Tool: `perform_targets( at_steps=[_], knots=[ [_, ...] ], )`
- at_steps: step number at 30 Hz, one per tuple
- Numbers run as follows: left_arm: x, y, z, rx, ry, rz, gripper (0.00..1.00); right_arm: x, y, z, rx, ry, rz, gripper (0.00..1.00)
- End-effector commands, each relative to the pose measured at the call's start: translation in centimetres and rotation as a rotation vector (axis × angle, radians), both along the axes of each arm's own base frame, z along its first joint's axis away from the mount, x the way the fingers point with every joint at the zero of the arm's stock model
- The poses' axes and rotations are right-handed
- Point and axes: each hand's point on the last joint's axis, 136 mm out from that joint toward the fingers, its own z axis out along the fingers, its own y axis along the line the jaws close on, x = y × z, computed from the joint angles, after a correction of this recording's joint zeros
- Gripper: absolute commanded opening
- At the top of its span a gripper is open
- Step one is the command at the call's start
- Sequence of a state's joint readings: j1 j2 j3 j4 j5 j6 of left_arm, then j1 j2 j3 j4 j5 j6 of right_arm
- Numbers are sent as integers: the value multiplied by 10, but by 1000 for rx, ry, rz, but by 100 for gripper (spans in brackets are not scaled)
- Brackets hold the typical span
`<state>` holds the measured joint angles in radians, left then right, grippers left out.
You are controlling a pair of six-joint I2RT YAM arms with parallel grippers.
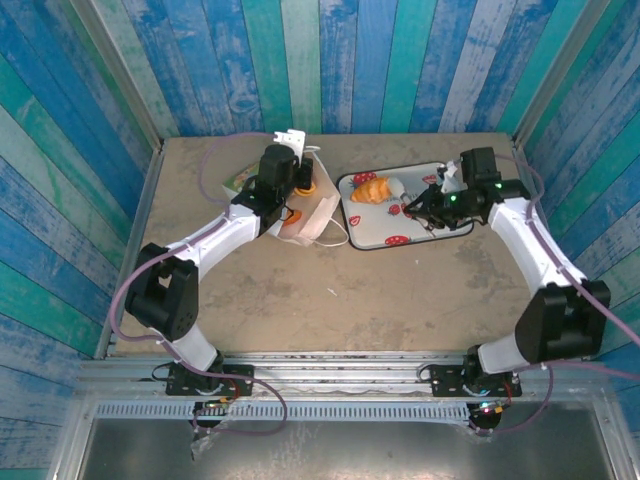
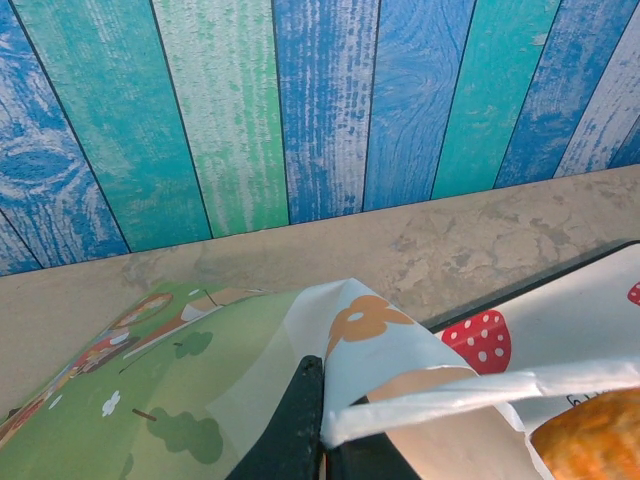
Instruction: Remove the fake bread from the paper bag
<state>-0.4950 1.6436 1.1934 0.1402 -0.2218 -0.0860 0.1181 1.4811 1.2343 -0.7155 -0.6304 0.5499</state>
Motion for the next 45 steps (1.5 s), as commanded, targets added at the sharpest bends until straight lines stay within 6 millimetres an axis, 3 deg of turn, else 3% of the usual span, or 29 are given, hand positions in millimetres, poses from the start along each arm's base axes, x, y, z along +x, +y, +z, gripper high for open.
perform_targets(
  at_steps=[1, 8, 19, 22, 32, 45],
  knots=[
    [-7, 1, 37, -57, -90, -10, 1, 15, 11, 15, 99, -47, 34, 20],
    [-13, 5, 42, -58, -106, -8, 1, 39, 8, -10, 133, 13, 2, 21],
    [-16, 6, 43, -60, -108, -12, 0, 61, 4, -29, 150, 50, -29, 28],
    [-16, 6, 37, -43, -94, -12, 0, 66, 4, -34, 161, 51, -38, 34],
    [-16, 3, 39, -48, -97, -28, 0, 73, 4, -38, 171, 46, -55, 47],
    [-16, 0, 39, -73, -92, -39, 0, 76, -1, -55, 145, 75, -76, 48]
  ],
)
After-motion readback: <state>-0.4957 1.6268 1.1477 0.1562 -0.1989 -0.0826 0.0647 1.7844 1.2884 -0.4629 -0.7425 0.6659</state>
